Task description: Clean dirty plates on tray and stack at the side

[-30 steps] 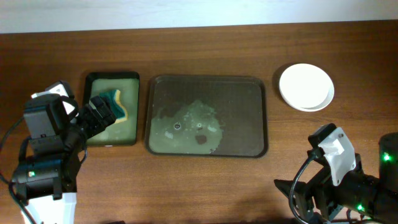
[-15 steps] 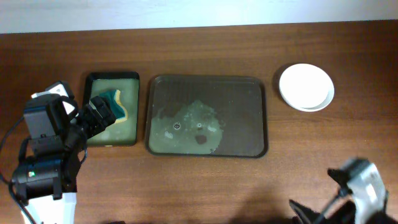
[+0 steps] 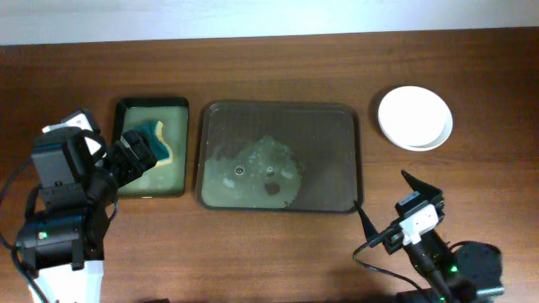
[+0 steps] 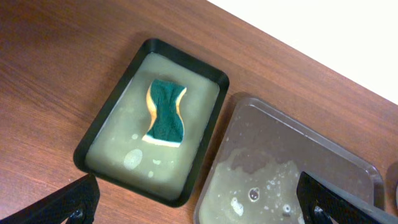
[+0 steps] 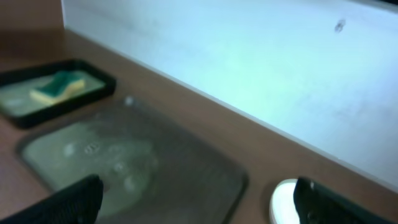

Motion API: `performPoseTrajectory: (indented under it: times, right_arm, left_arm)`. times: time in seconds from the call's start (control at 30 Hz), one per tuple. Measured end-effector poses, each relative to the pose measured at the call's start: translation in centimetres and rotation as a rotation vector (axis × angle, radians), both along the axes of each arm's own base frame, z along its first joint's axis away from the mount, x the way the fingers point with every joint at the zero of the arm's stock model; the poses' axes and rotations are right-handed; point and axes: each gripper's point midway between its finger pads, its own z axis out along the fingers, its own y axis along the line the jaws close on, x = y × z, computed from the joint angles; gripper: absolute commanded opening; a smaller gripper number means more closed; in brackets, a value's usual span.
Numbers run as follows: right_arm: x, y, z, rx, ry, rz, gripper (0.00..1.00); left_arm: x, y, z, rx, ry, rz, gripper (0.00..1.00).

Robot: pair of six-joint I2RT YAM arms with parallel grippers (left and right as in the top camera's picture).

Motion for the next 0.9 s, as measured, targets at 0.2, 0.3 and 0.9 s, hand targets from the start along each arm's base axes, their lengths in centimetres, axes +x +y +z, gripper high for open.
performPoseTrajectory:
  times: [0.2,0.3,0.9]
  right_arm:
    - [0.8,0.4,-3.5,0.006,-0.165,0.023,0.98]
    - [1.3,0.5,-4.1,0.010,-0.221,0.022,0.98]
    - [3.8,-7.2,-9.4,-0.006,-0.070,-0.419,0.98]
  left_arm:
    - [0.0,0.0,0.0,0.000,0.002,0.000,0.99]
    - [0.0,0.0,0.0,0.000,0.002,0.000,0.99]
    - [0.0,0.0,0.0,0.000,0.002,0.000,1.00]
